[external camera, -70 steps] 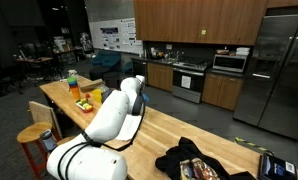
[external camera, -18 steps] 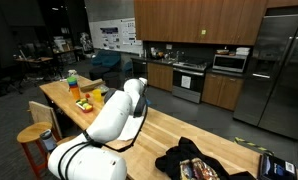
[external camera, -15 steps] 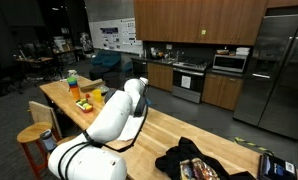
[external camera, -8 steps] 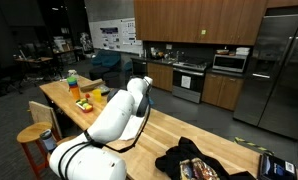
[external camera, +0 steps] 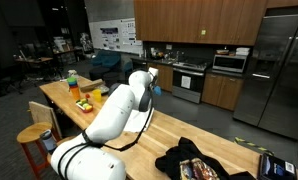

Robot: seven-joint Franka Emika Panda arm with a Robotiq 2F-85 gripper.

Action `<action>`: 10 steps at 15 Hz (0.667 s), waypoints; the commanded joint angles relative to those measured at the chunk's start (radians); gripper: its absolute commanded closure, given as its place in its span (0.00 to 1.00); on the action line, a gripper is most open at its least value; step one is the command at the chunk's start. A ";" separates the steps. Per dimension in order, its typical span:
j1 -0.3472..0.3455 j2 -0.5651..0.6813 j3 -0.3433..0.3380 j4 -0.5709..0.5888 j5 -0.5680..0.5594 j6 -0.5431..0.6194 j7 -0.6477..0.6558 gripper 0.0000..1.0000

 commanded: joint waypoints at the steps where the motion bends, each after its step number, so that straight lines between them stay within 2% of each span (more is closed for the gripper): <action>1: -0.016 -0.204 -0.065 -0.179 -0.067 0.078 0.080 1.00; 10: -0.036 -0.625 -0.176 -0.529 -0.186 0.114 0.224 1.00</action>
